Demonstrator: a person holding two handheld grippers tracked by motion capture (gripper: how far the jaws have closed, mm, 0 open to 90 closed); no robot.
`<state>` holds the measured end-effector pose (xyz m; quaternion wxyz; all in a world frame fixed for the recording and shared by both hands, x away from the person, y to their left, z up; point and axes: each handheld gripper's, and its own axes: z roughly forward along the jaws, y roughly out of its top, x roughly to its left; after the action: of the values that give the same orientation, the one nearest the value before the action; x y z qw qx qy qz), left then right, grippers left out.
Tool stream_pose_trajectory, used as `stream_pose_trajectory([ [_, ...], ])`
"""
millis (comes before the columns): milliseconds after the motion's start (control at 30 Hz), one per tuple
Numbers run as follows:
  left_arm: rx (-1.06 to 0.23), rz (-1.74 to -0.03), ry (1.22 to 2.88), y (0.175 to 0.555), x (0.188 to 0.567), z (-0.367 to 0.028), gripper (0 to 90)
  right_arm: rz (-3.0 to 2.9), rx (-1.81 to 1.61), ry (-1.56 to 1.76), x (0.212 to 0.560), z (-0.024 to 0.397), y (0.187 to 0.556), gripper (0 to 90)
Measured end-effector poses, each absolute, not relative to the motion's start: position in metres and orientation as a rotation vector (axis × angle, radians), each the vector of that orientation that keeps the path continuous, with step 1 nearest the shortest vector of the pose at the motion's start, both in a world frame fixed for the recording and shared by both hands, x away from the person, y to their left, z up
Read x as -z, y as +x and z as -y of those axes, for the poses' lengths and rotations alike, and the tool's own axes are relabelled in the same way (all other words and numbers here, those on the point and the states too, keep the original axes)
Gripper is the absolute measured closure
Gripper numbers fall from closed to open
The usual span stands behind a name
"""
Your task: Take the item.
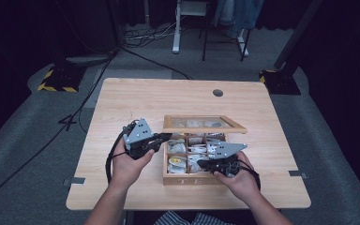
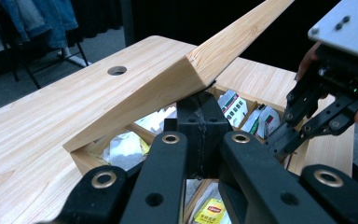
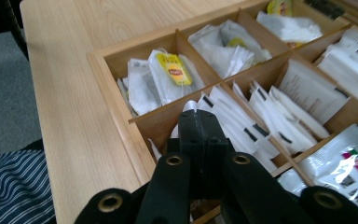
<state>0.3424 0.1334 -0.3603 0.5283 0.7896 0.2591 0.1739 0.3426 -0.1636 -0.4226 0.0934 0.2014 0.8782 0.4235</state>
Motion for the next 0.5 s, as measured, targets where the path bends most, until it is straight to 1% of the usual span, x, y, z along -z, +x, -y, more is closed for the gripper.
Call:
stream_pose_trajectory([
  [500,-0.411,-0.613,1.885,0.342,0.359,-0.132,89.7,-2.472,-1.369,0.579,0.397,0.176,0.333,90.0],
])
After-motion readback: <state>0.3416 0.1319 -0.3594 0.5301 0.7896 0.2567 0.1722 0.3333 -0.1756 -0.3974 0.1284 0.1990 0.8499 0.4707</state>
